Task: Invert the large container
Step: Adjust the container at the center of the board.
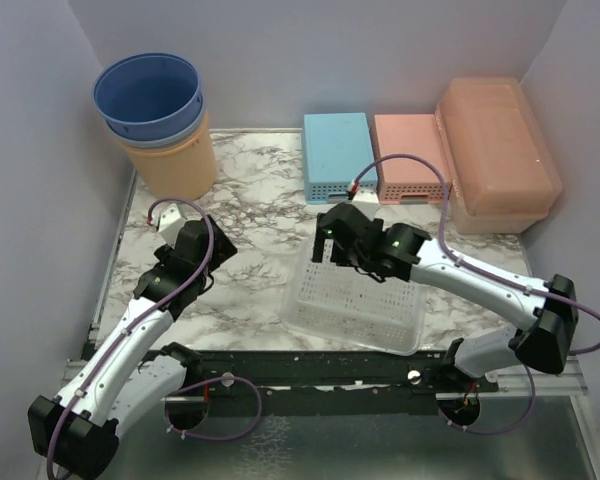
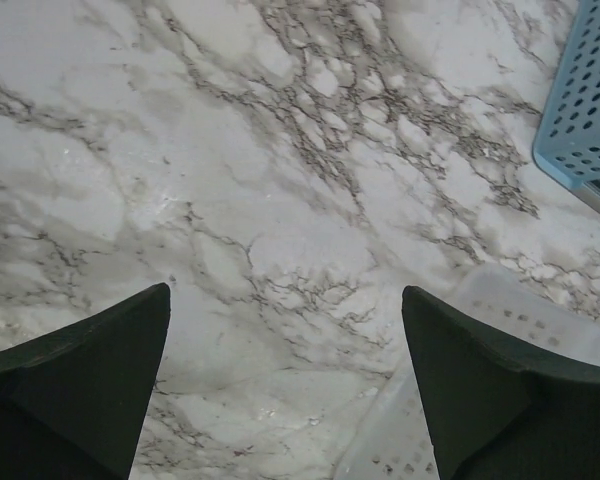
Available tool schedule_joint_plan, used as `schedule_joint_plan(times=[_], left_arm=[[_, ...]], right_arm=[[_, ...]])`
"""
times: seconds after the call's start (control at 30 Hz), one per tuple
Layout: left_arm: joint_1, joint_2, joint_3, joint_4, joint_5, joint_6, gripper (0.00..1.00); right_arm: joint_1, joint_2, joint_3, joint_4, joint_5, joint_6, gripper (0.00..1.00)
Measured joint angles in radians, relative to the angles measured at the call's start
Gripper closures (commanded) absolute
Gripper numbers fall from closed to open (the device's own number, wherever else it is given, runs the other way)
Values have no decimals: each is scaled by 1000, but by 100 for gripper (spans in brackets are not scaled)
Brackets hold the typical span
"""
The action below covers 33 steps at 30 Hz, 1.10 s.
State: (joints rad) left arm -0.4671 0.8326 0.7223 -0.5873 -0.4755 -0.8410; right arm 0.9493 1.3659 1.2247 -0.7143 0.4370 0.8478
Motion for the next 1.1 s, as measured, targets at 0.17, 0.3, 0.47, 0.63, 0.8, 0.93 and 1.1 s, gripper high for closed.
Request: schedule_joint_plan(times=[0.17,0.3,0.47,0.63,0.8,0.93,1.1], left_arm=[[94,-34,-40,-19,73,-13,1],[116,-31,-81,-13,150,-46,1],[137,-50,-85,-20,171,-67,1],[143,-99,-85,-43,161,-79,1],[145,-115,-85,-48,145,-79,1],[146,-114,-96,-35,148,-79,1],[146,-87,-127,2,183,-85,1]], right_arm=[[155,185,119,-108,171,114,0],[244,340,231,-198,262,176,0],[276,495,357,-344,359,257,0],[275,519,325,-386,390,280,0],[276,481,204,-371,412,254,0],[277,358,21,-254,428,106,0],[277,134,-229,-52,405,-122,0]])
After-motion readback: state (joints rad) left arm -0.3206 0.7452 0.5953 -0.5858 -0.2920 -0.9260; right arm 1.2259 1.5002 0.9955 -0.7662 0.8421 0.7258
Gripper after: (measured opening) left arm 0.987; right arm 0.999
